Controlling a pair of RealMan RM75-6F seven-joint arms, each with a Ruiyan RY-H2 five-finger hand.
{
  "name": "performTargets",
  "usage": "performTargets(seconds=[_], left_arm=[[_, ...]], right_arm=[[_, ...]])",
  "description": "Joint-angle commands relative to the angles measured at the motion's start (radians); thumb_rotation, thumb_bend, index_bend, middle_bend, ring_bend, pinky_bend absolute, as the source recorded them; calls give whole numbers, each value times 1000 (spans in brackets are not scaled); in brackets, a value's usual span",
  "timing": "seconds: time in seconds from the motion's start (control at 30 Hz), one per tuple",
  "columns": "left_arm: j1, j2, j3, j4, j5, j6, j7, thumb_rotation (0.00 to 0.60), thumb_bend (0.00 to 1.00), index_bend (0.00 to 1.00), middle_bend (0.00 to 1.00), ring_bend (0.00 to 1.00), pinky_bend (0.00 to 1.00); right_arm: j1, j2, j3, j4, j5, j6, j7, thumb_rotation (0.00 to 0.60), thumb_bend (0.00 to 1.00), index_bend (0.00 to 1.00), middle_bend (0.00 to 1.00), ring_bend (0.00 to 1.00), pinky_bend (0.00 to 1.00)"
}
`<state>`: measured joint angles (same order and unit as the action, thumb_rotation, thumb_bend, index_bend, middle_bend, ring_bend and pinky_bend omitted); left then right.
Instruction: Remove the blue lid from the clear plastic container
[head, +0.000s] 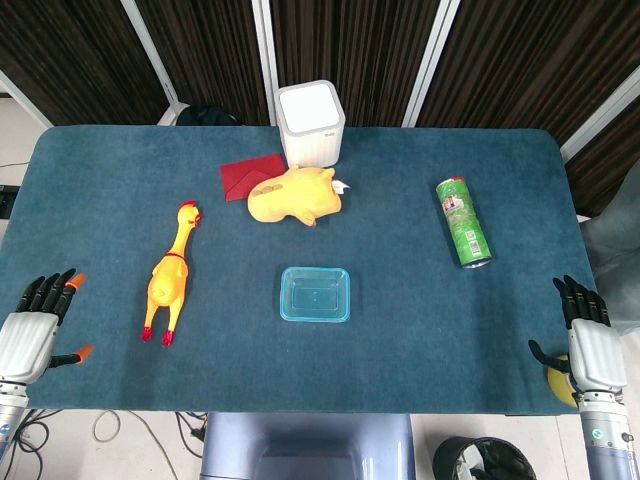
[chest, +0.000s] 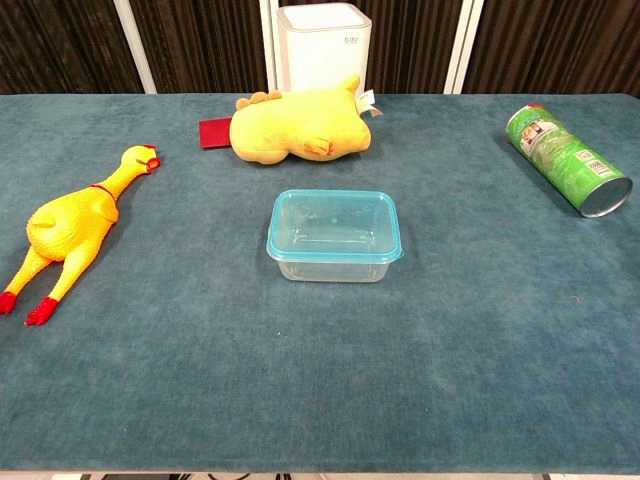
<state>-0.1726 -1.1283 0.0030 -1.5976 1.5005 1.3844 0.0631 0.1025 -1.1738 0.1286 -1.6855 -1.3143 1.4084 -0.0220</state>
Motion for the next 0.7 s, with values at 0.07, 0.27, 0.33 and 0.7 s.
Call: performTargets(seconds=[0.07,0.27,0.33,0.7], left_arm=[[-1,0,0,-1,-3,-5,1,600,62,0,0,0,0],[-1,1,-2,-12,-16,-15,5,600,12,0,0,0,0],[-3,-1,-6,-21,-22,-17,14,600,0,0,0,0,0],[-126,-46,-110,-174,-142,-165,65,600,0,0,0,0,0]], right_arm=[[0,1,-3,0,-2,-2,0,600,323,0,0,0,0],[3,-1,-12,-6,-19,-7,-10,600,322,0,0,0,0],[2,-2,-16,-4,-20,-10,-9,600,322,0,0,0,0],[7,4,-14,-4,-7,-29,3,600,323,0,0,0,0]])
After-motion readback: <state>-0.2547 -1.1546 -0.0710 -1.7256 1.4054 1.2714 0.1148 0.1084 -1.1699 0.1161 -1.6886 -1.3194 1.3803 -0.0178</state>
